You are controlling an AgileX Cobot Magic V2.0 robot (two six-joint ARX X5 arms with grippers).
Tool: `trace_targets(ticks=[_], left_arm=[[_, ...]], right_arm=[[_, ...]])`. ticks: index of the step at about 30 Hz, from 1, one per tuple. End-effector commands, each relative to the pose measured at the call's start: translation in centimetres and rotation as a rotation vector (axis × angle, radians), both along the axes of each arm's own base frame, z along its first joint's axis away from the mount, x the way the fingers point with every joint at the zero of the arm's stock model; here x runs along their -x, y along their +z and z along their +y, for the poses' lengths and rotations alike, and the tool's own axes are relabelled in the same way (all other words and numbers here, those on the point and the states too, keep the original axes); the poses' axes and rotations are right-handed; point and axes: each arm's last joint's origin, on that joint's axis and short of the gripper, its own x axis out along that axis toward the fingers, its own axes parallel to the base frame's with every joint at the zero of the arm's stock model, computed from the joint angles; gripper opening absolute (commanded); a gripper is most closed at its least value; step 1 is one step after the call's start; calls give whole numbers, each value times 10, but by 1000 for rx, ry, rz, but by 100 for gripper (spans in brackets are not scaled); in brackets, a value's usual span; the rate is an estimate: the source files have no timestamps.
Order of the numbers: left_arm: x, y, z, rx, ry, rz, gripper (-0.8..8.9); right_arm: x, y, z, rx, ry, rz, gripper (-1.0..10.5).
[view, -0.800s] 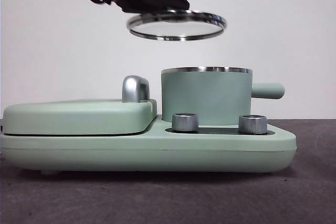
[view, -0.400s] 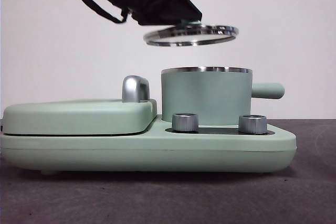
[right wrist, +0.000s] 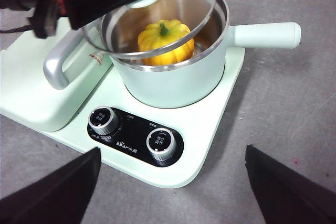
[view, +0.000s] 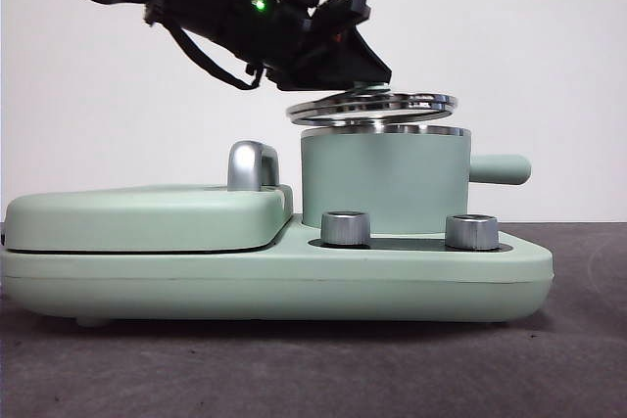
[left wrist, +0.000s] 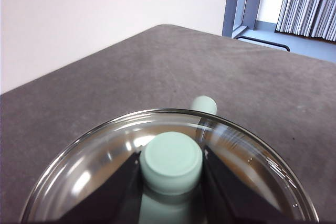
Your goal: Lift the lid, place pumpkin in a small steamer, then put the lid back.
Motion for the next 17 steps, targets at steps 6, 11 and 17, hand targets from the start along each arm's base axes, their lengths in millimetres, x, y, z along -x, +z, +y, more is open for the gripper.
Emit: trace_targets(ticks=[6,11,17], left_arm=[[-6,14,-14,49,-26,-58,7],[-9,7,-16,37,-26,-44,7],[-10,2,-17,22,-27,-35,7]], right_arm=[[-1,2,1,-8,-5,-5,425],[-1,2,1,-5,-3,-6,425],[-1,2,1,-3,-1,-7,425]])
